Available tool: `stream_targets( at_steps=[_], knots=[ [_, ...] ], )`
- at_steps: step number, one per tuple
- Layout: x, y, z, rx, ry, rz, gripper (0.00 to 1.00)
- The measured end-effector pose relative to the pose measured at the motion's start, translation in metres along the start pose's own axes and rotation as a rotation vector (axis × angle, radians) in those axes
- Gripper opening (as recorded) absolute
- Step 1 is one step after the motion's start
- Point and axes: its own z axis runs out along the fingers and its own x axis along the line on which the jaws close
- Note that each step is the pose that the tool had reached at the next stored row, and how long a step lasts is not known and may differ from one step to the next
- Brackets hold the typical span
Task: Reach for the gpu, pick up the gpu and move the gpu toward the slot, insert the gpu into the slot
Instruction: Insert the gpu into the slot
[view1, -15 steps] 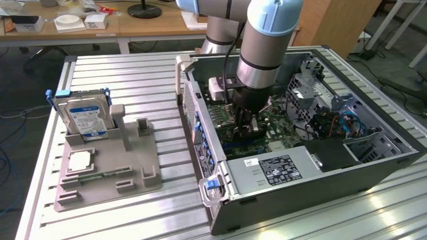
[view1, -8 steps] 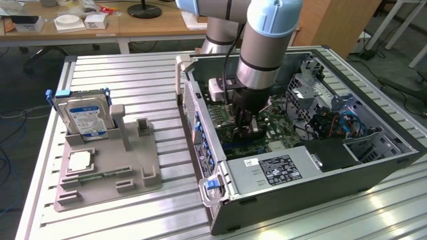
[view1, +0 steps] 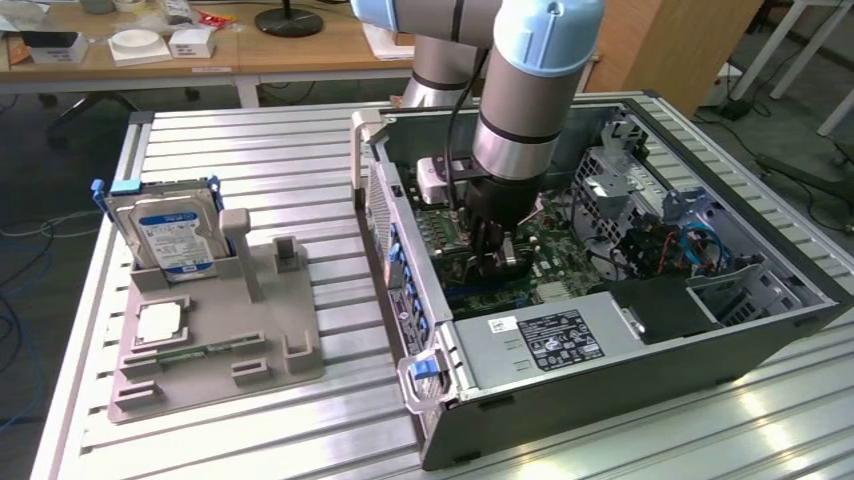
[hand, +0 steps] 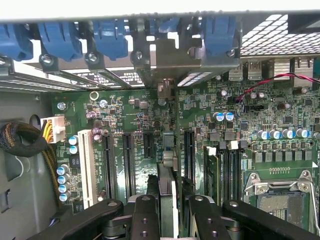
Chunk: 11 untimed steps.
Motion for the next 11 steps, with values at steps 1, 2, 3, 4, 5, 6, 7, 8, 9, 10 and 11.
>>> stream_targets(
  at_steps=[1, 2, 3, 4, 5, 6, 7, 8, 9, 10, 11],
  knots=[
    [0.0000, 0.0000, 0.0000, 0.0000, 0.0000, 0.000, 0.28],
    [0.0000, 0.0000, 0.0000, 0.0000, 0.0000, 0.000, 0.28],
    [0.0000, 0.0000, 0.0000, 0.0000, 0.0000, 0.000, 0.28],
    [0.0000, 0.0000, 0.0000, 0.0000, 0.0000, 0.000, 0.28],
    [0.0000, 0.0000, 0.0000, 0.0000, -0.0001, 0.000, 0.28],
    [0.0000, 0.0000, 0.0000, 0.0001, 0.0000, 0.000, 0.28],
    [0.0000, 0.0001, 0.0000, 0.0002, -0.0001, 0.000, 0.28],
    [0.0000, 0.0002, 0.0000, 0.0002, -0.0001, 0.000, 0.28],
    [0.0000, 0.0004, 0.0001, 0.0002, -0.0002, 0.000, 0.28],
    [0.0000, 0.0006, 0.0001, 0.0002, -0.0002, 0.000, 0.28],
    [0.0000, 0.0007, 0.0001, 0.0002, -0.0002, 0.000, 0.28]
  ],
)
